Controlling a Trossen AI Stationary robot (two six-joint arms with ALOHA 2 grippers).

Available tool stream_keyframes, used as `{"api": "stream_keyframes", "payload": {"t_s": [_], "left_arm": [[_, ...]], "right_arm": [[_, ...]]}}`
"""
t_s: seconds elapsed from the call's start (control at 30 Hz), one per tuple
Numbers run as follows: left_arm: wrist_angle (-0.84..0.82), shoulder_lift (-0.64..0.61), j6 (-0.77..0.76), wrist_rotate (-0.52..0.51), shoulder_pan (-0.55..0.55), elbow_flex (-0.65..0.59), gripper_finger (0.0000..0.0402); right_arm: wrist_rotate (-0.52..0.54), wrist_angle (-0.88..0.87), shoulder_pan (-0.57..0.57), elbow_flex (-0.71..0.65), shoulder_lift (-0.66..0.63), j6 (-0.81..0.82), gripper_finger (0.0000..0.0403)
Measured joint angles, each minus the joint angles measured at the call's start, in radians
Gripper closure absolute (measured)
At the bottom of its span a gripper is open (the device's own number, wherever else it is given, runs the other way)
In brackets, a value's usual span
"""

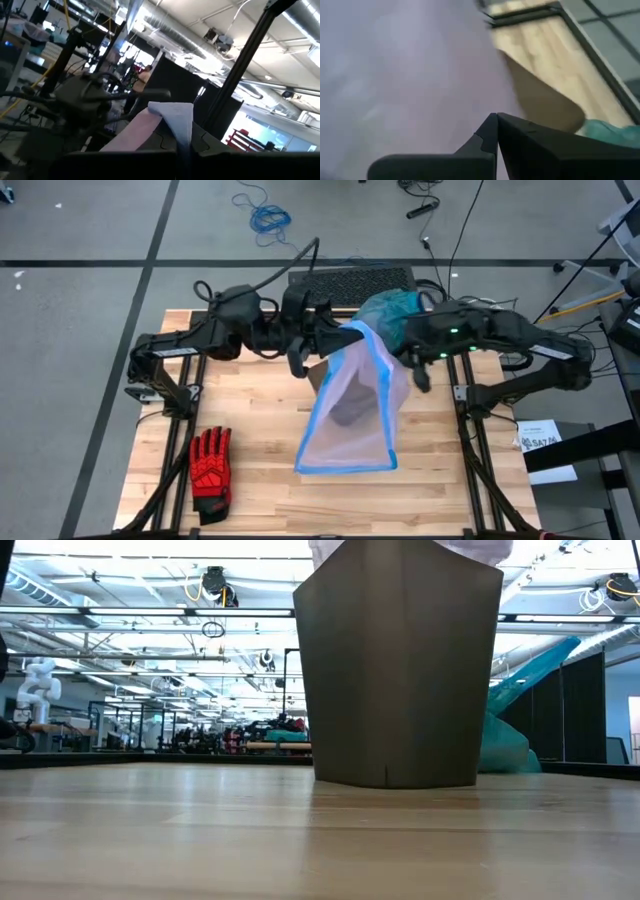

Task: Place trash/remove bag and relplace
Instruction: Put the pink trash bag into the trash bin

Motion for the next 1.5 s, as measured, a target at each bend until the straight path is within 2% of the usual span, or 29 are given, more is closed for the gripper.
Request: {"api": "stream_keyframes", "payload": {"t_s": [0.13,0.23,0.4,0.5,0.7,0.9,1.07,1.23,1.5], "left_arm": [[-0.037,0.002,0.000,0.000,0.000,0.000,0.0402],[-0.045,0.002,-0.002,0.000,0.000,0.000,0.0402],[-0.055,-0.013,0.001,0.000,0.001,0.000,0.0402],[-0.061,-0.021,0.017,0.000,0.001,0.000,0.0402],[-0.071,-0.029,0.017,0.000,0.006,0.000,0.0402],[-0.098,-0.036,0.018,0.000,0.010,0.000,0.0402],[-0.109,-0.036,0.018,-0.001,0.010,0.000,0.0402],[-0.113,-0.036,0.018,-0.003,0.009,0.000,0.0402],[-0.173,-0.035,0.018,-0.026,0.003,0.000,0.0402]], "right_arm": [[0.090,0.014,0.003,-0.001,0.070,-0.012,0.0403],[0.134,-0.050,0.003,0.020,0.053,-0.056,0.0403],[0.125,-0.146,0.003,0.131,-0.020,-0.082,0.0403],[0.061,-0.201,0.009,0.185,-0.055,-0.088,0.0403],[0.030,-0.407,0.117,0.194,-0.067,-0.041,0.0403],[0.063,-0.220,0.193,0.099,-0.014,-0.018,0.0403],[0.090,-0.184,0.161,0.006,0.070,-0.025,0.0403],[0.089,-0.045,0.124,-0.030,0.123,0.001,0.0403],[0.082,-0.019,0.119,-0.083,0.225,0.031,0.0403]]}}
